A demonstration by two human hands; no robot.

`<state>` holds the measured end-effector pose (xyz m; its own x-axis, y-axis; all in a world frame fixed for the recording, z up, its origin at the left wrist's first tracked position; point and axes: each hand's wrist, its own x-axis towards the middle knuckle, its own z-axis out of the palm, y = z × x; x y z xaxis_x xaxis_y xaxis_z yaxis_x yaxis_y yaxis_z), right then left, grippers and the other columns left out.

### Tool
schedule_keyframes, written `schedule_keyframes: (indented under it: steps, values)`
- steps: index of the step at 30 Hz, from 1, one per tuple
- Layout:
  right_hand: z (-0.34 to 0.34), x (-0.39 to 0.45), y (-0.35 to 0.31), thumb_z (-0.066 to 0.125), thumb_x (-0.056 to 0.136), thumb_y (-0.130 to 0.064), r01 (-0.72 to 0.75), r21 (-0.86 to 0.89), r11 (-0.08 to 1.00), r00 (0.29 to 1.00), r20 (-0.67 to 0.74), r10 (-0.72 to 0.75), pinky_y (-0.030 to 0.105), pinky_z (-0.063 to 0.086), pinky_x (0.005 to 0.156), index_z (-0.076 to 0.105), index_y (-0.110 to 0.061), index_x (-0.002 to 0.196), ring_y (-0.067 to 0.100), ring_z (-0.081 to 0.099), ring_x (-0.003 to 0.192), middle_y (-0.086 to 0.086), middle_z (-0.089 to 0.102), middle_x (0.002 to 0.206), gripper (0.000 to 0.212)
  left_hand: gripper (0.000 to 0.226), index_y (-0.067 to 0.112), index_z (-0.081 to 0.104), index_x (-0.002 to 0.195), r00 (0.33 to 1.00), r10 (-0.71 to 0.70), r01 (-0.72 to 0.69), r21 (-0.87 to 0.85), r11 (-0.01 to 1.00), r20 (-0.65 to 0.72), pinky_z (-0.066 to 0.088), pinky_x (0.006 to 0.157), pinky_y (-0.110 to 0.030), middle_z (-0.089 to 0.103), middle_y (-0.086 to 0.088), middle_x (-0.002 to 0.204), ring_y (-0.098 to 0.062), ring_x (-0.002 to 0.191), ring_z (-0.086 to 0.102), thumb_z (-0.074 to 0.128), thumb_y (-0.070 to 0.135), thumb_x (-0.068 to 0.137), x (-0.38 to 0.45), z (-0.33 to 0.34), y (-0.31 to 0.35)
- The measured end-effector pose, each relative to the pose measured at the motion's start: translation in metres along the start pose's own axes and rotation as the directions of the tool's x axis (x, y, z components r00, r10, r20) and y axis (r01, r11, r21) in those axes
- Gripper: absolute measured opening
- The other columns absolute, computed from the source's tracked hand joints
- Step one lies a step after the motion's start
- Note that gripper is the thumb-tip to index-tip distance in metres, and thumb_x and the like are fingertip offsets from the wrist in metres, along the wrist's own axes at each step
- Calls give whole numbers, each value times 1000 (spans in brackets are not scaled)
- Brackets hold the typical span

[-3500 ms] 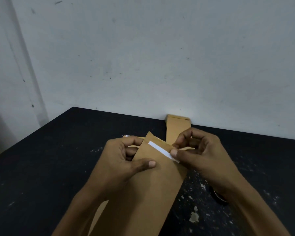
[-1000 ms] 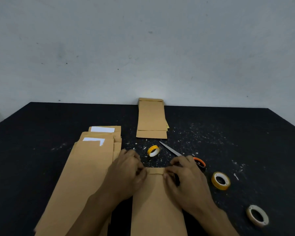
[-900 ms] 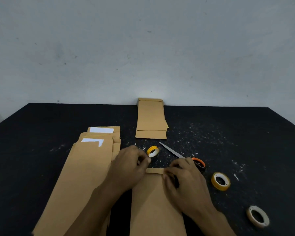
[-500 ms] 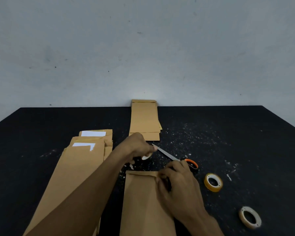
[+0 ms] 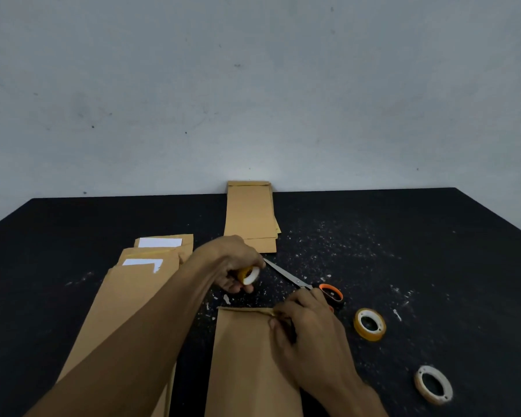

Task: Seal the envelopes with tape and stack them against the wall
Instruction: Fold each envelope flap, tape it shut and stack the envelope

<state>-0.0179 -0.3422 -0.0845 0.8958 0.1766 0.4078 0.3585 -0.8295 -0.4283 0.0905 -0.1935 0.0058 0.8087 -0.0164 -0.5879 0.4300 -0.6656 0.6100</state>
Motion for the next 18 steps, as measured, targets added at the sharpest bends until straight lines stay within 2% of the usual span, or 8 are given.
schedule_keyframes:
  steps: [3, 5, 10, 15, 18]
  values:
    - [-2, 0, -2, 59, 89, -39, 2, 9, 1000, 1000, 5, -2, 18, 35, 69, 71, -26, 96, 7, 43, 92, -13, 52, 95, 19, 23, 5, 63, 103, 998, 26, -23, -72, 997, 54, 45, 46, -23, 76, -17, 86, -16, 58, 55, 56, 26, 100, -8, 0, -7]
    - [-3, 0, -4, 59, 92, -38, 4, 12, 1000, 1000, 26, -5, 17, 33, 70, 70, -26, 101, 5, 40, 94, -14, 50, 98, 19, 18, 9, 63, 106, 993, 91, -76, -185, 980, 76, 46, 51, -25, 76, -14, 92, -16, 68, 56, 53, 23, 101, -16, 1, -16]
    - [-7, -2, -6, 58, 94, -37, 4, 28, 1000, 999, 40, -5, 17, 37, 73, 70, -26, 105, 3, 40, 98, -15, 48, 101, 20, 30, 12, 72, 111, 953, 290, -212, -494, 843, 85, 49, 66, -31, 74, -11, 110, -20, 92, 59, 44, 9, 102, -35, 8, -39]
    - [-7, -3, -5, 59, 94, -35, -9, 33, 999, 998, 57, 7, 11, 33, 70, 70, -28, 106, 1, 40, 96, -20, 43, 98, 17, 39, 8, 72, 113, 934, 355, -259, -594, 762, 49, 49, 78, -35, 74, -8, 111, -23, 103, 59, 36, 2, 99, -52, 12, -53]
    - [-8, -3, -4, 62, 93, -35, -5, 39, 999, 999, 40, 4, 10, 34, 71, 71, -29, 108, -1, 41, 96, -22, 45, 98, 19, 38, 10, 71, 114, 919, 393, -307, -620, 722, 4, 49, 78, -35, 74, -4, 112, -22, 98, 58, 37, 2, 100, -64, 13, -55]
